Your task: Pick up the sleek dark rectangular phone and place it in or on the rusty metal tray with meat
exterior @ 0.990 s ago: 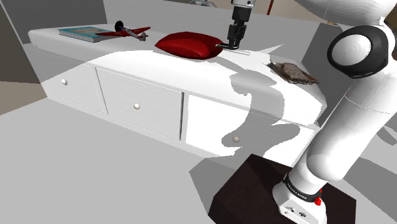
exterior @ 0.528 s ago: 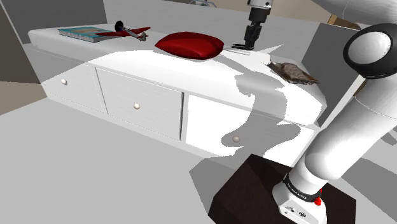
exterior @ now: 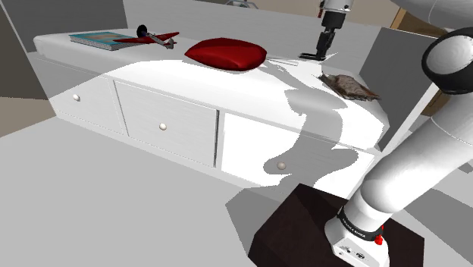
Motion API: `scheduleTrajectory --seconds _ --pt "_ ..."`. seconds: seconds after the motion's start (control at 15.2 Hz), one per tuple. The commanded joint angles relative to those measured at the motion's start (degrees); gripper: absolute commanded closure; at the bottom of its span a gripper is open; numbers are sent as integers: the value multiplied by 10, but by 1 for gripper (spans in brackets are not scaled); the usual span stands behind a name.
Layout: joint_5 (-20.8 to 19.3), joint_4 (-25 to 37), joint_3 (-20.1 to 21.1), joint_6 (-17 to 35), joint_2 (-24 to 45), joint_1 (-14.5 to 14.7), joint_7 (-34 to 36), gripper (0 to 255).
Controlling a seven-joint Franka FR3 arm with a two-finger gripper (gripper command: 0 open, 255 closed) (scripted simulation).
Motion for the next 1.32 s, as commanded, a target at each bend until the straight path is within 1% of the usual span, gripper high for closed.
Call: scheduleTrajectory --seconds 0.0,0.53,0.92,0.99,1.25 --pt "-6 -12 -15 2 -11 -11 -27 255" --pt "-18 0 -87 -5 -10 -54 -144 255" --pt "-8 40 -152 -12 25 -89 -245 255" --pt "-1 55 -171 -15 40 -100 -274 255" --pt "-13 2 -163 21 18 -98 -264 255"
